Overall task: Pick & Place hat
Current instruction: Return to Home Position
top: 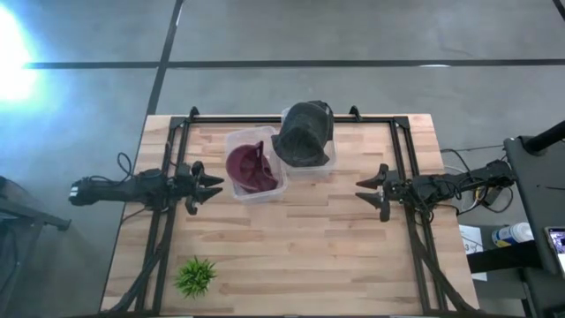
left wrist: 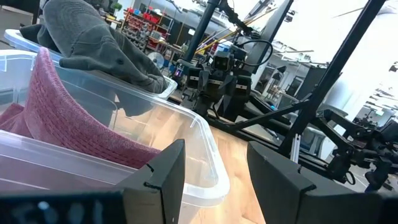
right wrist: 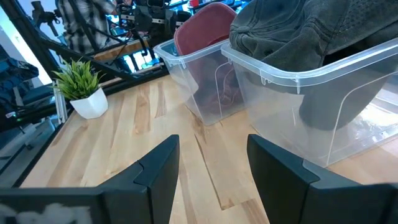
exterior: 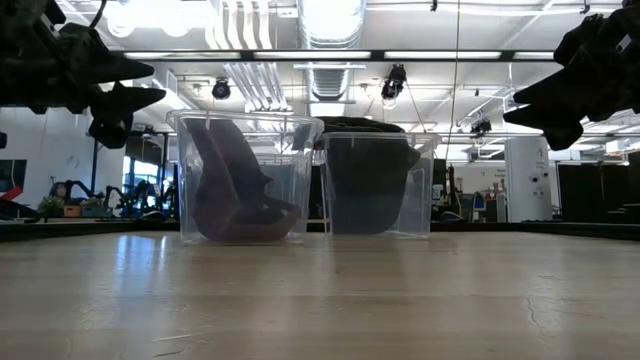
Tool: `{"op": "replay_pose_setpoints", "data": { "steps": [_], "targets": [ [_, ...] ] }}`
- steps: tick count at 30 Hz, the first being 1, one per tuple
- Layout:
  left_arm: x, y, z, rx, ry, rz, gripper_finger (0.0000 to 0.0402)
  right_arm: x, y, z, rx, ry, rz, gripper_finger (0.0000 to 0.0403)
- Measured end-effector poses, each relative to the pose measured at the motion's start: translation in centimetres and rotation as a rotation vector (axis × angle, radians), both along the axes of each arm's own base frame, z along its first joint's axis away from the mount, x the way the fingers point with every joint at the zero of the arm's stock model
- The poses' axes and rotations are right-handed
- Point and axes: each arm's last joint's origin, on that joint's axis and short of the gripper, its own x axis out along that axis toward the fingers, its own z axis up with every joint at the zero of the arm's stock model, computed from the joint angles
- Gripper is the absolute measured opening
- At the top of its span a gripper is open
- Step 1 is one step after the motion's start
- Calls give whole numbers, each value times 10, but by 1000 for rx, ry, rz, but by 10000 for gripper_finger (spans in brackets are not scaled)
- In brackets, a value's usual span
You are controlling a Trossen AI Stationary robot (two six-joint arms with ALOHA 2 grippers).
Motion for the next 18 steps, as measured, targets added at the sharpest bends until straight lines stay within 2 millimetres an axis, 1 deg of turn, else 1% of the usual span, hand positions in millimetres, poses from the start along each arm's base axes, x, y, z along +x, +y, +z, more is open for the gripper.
{"op": "replay_pose_setpoints", "data": {
  "steps": [11,15,18],
  "targets": [
    [0,0,0,0,2,3,167,0,0,-2,-24,21,4,185],
    [0,0,0,0,2,3,167,-2,-4,0,7,-9,-27,185],
    [0,0,0,0,2,3,167,-3,-6,2,-8,-31,35,185]
  ]
}}
